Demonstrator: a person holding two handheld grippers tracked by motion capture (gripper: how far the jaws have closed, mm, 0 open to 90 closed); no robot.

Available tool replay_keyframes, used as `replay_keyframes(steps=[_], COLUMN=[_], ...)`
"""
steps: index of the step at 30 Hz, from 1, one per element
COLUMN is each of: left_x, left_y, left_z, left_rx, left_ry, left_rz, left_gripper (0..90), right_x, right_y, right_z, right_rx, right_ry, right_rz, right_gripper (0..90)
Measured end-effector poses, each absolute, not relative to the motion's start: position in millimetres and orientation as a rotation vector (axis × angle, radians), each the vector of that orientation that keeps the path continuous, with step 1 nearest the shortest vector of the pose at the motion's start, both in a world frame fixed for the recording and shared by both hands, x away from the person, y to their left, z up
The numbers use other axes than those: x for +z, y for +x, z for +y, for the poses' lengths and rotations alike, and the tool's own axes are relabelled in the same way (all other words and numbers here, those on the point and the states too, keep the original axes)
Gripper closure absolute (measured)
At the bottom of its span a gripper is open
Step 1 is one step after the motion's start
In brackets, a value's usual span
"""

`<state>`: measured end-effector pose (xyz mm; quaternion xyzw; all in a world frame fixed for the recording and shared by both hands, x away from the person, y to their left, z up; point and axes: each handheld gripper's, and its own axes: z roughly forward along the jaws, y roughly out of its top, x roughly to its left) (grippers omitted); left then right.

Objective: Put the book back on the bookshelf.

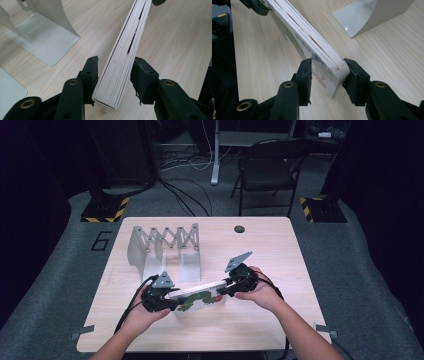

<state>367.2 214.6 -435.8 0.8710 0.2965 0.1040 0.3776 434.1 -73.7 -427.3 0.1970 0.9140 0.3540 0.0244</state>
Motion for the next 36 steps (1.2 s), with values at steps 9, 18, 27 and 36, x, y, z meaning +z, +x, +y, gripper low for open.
replay_keyframes(steps=[9,18,27,36], left_x=[-435,-434,-433,-432], left_y=[360,358,355,350], left_z=[216,215,214,211], left_rx=[0.237,0.22,0.202,0.209], left_ry=[2.239,2.255,2.285,2.32], left_rz=[0.73,0.713,0.667,0.604], left_gripper=[64.0,67.0,70.8,74.5], right_x=[-428,-427,-428,-428], right_y=[433,431,431,432], right_z=[-72,-72,-72,-72], right_rx=[1.096,1.08,1.093,1.092], right_ry=[0.597,0.602,0.573,0.567], right_rz=[2.827,2.844,2.833,2.833], right_gripper=[57.0,56.2,54.4,51.9])
